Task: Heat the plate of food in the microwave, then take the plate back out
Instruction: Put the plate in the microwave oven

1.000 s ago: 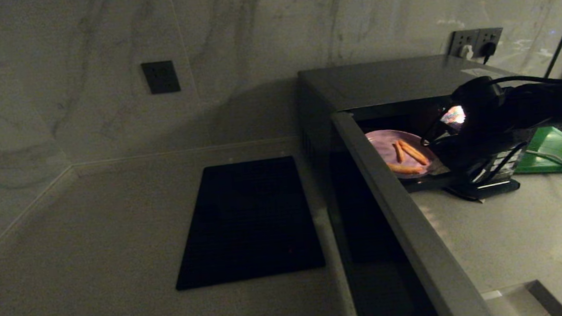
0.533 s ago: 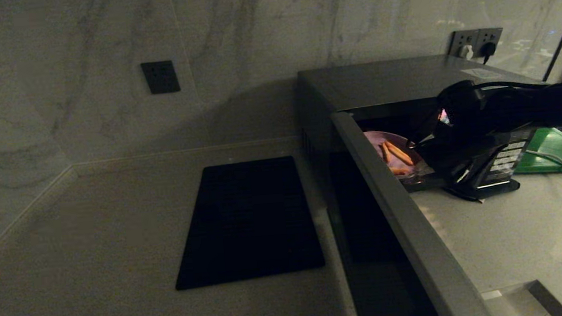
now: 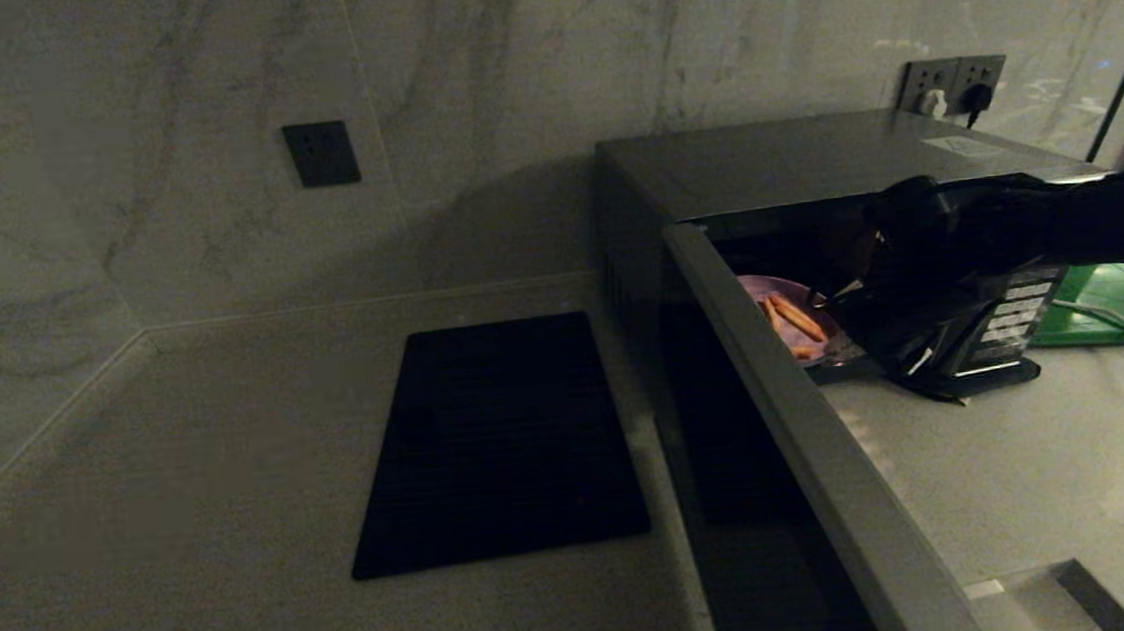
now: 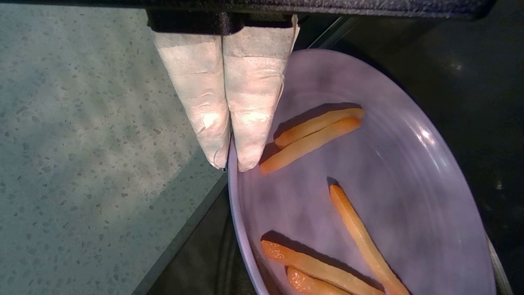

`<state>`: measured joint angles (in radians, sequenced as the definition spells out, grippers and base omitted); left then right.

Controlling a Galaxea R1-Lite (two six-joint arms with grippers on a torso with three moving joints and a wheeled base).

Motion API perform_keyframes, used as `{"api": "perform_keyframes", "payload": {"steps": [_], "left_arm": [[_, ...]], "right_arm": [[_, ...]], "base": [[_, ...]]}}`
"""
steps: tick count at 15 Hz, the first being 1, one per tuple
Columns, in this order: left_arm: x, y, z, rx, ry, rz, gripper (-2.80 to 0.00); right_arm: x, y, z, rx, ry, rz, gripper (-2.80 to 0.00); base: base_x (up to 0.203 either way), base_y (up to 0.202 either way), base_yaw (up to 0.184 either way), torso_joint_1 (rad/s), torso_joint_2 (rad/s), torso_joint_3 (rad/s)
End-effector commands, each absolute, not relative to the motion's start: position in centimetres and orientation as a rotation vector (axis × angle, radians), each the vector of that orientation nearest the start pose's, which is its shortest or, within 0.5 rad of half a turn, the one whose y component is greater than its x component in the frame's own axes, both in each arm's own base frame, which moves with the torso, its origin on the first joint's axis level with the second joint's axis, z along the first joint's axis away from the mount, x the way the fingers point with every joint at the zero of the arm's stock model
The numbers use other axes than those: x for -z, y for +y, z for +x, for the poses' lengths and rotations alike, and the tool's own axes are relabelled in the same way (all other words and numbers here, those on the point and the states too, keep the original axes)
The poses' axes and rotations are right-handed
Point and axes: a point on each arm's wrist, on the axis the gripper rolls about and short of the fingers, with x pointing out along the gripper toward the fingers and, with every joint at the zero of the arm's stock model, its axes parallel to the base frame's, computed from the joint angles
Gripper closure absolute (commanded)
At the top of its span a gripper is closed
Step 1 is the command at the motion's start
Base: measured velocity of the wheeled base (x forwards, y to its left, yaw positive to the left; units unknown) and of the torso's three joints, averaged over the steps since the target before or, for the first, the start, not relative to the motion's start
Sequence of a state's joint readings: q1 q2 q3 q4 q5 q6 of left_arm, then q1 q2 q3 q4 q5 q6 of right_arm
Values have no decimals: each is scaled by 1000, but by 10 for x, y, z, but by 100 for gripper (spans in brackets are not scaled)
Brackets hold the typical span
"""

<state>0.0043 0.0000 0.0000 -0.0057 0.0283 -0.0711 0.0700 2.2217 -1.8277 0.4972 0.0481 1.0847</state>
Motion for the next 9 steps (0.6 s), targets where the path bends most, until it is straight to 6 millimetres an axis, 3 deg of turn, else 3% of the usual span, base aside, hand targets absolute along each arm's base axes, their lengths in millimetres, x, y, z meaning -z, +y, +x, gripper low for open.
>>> {"api": "perform_keyframes", "payload": {"steps": [1,8,9], "left_arm": [[-76,1,-23,-34,-6,-72,0],[-76,1,-23,-35,-6,-72,0],[-76,1,-23,-34,-6,-72,0]], "right_arm": [[-157,31,437,394,868,1002,0],[-152,28,441,409,867,1001,0],[-153,27,441,410,864,1002,-58]], "base": [[0,0,0,0,0,0],[0,0,0,0,0,0],[0,0,0,0,0,0]]}}
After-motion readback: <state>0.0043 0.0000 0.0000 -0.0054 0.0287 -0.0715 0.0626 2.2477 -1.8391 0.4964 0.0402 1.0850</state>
